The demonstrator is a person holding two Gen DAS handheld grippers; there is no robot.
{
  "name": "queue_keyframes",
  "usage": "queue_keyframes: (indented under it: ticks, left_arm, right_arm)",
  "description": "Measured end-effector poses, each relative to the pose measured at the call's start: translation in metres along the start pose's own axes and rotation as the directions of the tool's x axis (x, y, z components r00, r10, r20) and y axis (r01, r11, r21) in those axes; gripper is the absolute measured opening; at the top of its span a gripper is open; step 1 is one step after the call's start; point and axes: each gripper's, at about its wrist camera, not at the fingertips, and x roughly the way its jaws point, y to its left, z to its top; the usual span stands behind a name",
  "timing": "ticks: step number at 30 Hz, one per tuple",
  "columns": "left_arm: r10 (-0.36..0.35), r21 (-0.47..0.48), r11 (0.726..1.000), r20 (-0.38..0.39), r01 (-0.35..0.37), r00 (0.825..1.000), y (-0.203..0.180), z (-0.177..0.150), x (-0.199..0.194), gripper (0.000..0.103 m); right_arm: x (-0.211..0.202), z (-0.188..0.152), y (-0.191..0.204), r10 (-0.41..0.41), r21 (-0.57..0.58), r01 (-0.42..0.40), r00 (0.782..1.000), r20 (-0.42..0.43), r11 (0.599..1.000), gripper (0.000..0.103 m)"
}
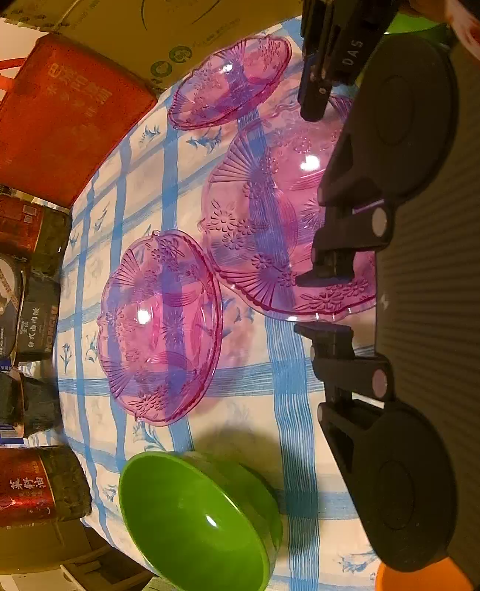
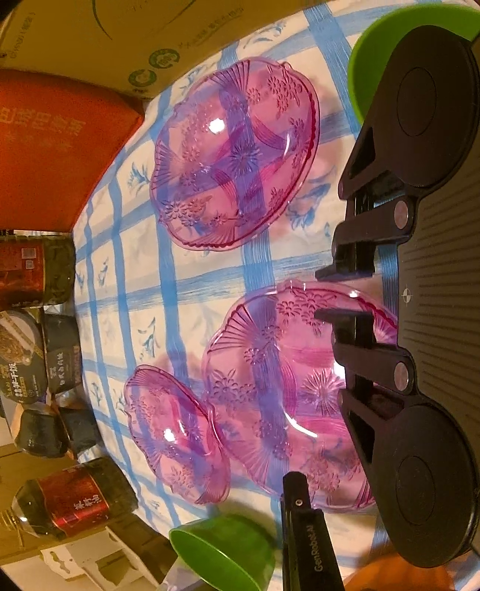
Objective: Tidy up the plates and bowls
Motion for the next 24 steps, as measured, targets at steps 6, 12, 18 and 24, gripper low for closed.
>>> queue_keyframes:
  ticks: [6,12,18,24]
  left_arm:
    - [-0.005,0.000,1.000,0.020,0.005,1.000,-0.003,0.001,-0.016,0.017]
    - [-0.006,0.002,1.000,0.055,0.006,0.998,-0.003,0.014,-0.037,0.017]
    - [0.013,0.024,1.000,0.089,-0.015,0.996,0.006,0.047,-0.047,0.017]
    - [0.055,0.047,0.997,0.110,-0.061,0.992,0.029,0.094,-0.038,0.017]
  right_arm:
    - [-0.016,0.002,0.001,0.001,0.002,-0.001,1.000,0.028,1.000,0.011]
    - [-0.031,0.014,0.003,0.019,0.011,-0.020,0.998,0.061,1.000,0.011]
    - [-0.036,0.046,0.014,0.054,0.024,-0.057,0.993,0.104,0.998,0.011]
    - [-0.020,0.082,0.037,0.093,0.044,-0.100,0.986,0.136,0.994,0.011]
